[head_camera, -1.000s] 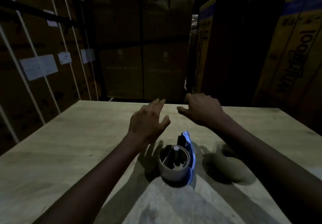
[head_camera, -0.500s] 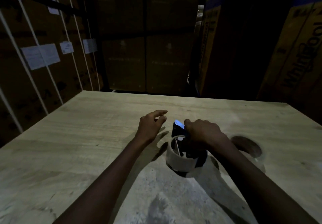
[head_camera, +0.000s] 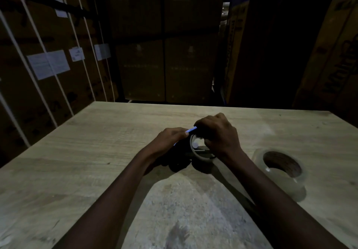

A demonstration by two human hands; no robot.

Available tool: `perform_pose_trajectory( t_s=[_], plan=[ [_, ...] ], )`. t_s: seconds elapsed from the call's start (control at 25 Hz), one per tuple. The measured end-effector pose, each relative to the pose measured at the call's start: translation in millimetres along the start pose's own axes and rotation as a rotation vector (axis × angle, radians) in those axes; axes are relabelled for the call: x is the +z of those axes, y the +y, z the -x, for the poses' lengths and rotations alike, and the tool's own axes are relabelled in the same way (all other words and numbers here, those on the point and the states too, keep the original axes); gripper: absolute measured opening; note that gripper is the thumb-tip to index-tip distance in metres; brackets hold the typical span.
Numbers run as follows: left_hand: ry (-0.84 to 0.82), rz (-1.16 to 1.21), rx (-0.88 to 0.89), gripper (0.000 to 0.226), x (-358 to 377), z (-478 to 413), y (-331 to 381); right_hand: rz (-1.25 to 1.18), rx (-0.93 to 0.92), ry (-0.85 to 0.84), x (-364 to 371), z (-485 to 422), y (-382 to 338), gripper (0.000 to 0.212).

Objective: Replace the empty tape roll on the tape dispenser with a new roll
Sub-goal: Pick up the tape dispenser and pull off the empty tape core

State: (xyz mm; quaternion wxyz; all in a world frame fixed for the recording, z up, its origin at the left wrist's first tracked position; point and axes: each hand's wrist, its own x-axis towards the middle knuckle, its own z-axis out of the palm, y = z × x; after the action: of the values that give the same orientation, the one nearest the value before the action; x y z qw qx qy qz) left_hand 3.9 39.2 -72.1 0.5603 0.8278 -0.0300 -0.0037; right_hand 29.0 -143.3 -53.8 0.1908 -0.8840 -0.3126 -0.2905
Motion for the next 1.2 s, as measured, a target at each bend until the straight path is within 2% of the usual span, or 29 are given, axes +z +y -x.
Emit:
perform_pose_trajectory(
  t_s=[0.12, 0.24, 0.4, 0.48, 0.56, 0.76, 0.96, 1.12, 1.2],
  plan=[
    [-0.043, 0.077, 0.018, 0.025, 0.9, 4.2, 3.7, -0.133, 0.107, 0.131, 7.2, 0.9, 3.9, 0.028],
    [0.038, 0.157, 0.060, 0.031, 3.0, 2.8, 1.8, -0.339, 0.315, 0.217, 12.2, 1.8, 5.1, 0.036],
    [0.200, 0.322, 0.029, 0.034, -1.1, -5.8, -6.8, -0.647, 0.420, 0.064, 15.9, 8.0, 5.1, 0.024],
    [0.219, 0.395, 0.010, 0.032, -5.2, -8.1, -12.0, -0.722, 0.415, -0.010, 19.0, 10.9, 7.3, 0.017],
    [0.217, 0.452, -0.019, 0.039, -8.1, -9.1, -16.0, -0.802, 0.430, -0.016, 21.8, 11.6, 8.1, 0.015],
    [0.179, 0.488, -0.034, 0.038, -5.2, -2.6, -9.1, -0.825, 0.426, 0.041, 26.2, 13.3, 11.8, 0.025],
    [0.167, 0.542, -0.059, 0.036, -6.4, 2.5, -7.4, -0.846, 0.417, 0.061, 25.4, 12.2, 10.2, 0.024],
    [0.117, 0.570, -0.100, 0.047, -11.4, 1.6, -14.7, -0.824, 0.401, 0.035, 22.9, 11.3, 6.4, 0.023],
    [0.125, 0.568, -0.079, 0.044, -12.1, 0.9, -16.3, -0.799, 0.389, 0.020, 18.1, 11.4, 4.7, 0.021]
  ],
)
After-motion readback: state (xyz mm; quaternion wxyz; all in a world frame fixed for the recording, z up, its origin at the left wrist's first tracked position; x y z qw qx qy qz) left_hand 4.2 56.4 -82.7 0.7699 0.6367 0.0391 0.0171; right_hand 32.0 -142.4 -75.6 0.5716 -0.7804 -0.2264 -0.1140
